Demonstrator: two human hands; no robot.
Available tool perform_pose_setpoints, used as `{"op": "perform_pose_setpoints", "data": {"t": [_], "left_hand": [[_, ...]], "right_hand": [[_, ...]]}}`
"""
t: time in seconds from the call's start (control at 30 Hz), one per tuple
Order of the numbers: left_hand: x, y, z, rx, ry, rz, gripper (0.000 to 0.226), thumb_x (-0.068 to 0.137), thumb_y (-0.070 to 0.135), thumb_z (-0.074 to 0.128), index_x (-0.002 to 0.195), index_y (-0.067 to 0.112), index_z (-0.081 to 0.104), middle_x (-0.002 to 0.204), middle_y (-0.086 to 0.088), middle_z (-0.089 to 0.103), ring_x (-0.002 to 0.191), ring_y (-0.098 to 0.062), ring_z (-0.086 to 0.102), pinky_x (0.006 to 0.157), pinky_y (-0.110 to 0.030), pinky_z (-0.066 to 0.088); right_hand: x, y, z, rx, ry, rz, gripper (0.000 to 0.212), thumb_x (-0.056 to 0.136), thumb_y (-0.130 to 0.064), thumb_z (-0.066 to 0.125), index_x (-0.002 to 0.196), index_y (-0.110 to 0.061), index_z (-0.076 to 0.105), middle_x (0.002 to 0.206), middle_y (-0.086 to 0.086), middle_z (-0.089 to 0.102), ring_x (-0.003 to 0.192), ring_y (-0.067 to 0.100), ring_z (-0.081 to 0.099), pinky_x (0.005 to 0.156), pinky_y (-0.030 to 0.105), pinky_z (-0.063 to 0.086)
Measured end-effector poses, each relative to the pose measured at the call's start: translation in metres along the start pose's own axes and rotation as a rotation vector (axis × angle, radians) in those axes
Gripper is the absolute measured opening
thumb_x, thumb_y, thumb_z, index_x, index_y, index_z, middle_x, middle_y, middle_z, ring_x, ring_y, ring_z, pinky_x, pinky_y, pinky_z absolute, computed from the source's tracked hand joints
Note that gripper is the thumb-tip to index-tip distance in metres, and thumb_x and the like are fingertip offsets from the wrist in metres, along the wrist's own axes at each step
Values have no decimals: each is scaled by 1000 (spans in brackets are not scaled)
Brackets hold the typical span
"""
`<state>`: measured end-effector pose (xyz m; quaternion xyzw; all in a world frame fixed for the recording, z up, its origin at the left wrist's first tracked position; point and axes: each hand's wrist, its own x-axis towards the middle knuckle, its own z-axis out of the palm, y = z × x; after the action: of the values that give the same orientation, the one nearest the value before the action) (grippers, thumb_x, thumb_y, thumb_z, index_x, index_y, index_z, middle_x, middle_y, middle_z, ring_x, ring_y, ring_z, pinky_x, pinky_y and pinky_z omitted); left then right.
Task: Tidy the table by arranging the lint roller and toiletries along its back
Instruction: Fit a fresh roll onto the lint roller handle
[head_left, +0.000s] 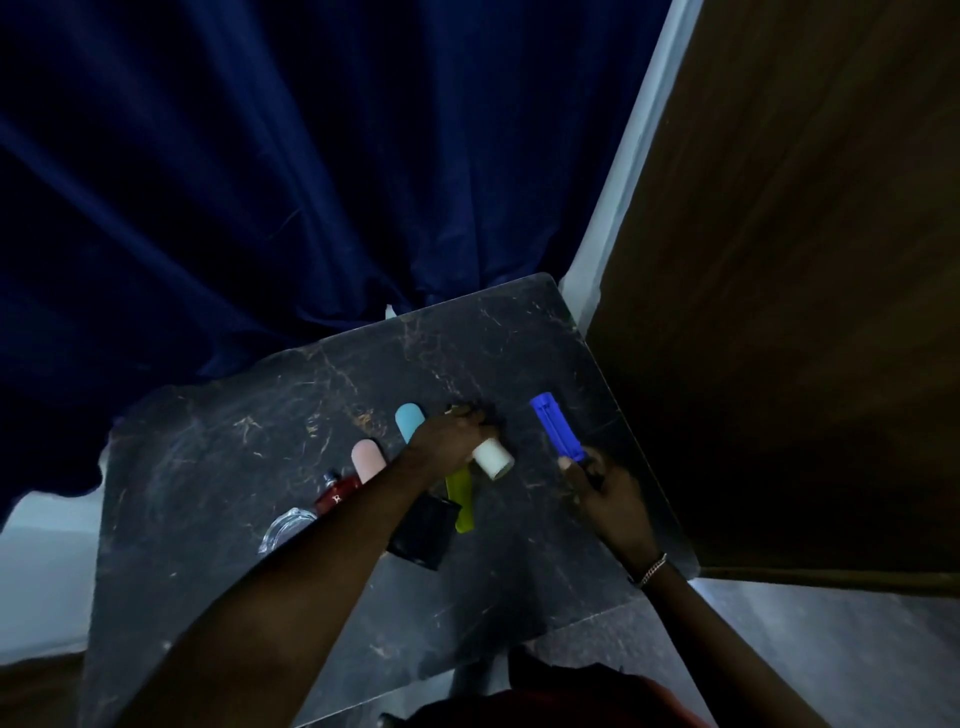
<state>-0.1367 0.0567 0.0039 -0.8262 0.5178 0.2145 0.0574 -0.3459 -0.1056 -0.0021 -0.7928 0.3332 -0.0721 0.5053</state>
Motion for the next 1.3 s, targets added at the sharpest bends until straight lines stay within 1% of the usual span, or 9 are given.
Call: {"op": "perform_pose_setpoints", "data": {"t": [0.2, 0.33, 0.43, 0.57, 0.73, 0.97, 1.1, 1.2, 1.3], "left_hand": [[-33, 0, -17, -687, 445, -279, 55, 87, 10, 77, 139, 15, 61, 134, -10, 63, 122, -29, 61, 102, -42, 50], [-57, 3, -23, -744, 604, -289, 53, 86, 5, 77, 136, 11, 62, 130, -11, 62, 118, -29, 62, 99, -33, 48], [-75, 3, -29, -743, 695, -287, 55, 83, -4, 73, 136, 10, 63, 130, -9, 60, 116, -20, 58, 100, -34, 49], [-93, 0, -40, -572, 637, -214, 64, 80, -17, 62, 137, 15, 63, 138, -7, 53, 122, -27, 60, 104, -40, 52], [-106, 6, -52, -492, 615, -189, 60, 88, -4, 68, 142, 20, 59, 141, -6, 51, 121, -30, 61, 103, -48, 52], [-114, 22, -59, -436, 639, -197, 60, 89, 1, 70, 143, 22, 56, 140, -5, 51, 116, -30, 63, 97, -50, 56], [-117, 40, -61, -402, 683, -210, 60, 88, -3, 67, 139, 25, 54, 138, -5, 48, 109, -28, 64, 88, -47, 60], [-115, 48, -68, -359, 717, -246, 57, 87, 1, 71, 136, 25, 54, 137, -5, 48, 108, -29, 63, 85, -42, 59], [-117, 42, -72, -372, 694, -251, 58, 88, 0, 69, 139, 23, 56, 142, -7, 48, 114, -31, 62, 91, -45, 58]], "right_hand": [[-9, -26, -20, -125, -31, -198, 33, 93, -53, 61, 121, -36, 61, 79, -14, 68, 75, -3, 66, 67, 8, 46], [-10, -50, -21, -207, -59, -304, 40, 94, -46, 64, 128, -25, 61, 96, -13, 69, 87, 1, 66, 75, 4, 41], [-9, -66, -19, -323, -129, -396, 41, 96, -47, 59, 128, -22, 60, 102, -5, 72, 94, 13, 70, 82, 19, 49], [-3, -87, -24, -564, -291, -437, 43, 96, -55, 48, 130, -28, 54, 108, 4, 74, 100, 28, 70, 83, 41, 56], [3, -117, -28, -589, -313, -490, 52, 96, -49, 56, 142, -27, 49, 113, 6, 73, 101, 29, 70, 86, 38, 55], [3, -143, -24, -482, -397, -436, 86, 92, -45, 64, 155, -47, 5, 106, 4, 67, 91, 22, 65, 84, 43, 54], [4, -146, -17, -432, -436, -456, 95, 88, -37, 71, 150, -58, 2, 107, 4, 69, 88, 18, 67, 83, 39, 55], [8, -150, -12, -376, -435, -459, 100, 86, -34, 73, 147, -65, 0, 104, 2, 67, 87, 15, 65, 72, 26, 48], [10, -151, -12, -340, -437, -451, 100, 86, -34, 74, 148, -63, 1, 98, 2, 66, 85, 17, 65, 77, 32, 52]]}}
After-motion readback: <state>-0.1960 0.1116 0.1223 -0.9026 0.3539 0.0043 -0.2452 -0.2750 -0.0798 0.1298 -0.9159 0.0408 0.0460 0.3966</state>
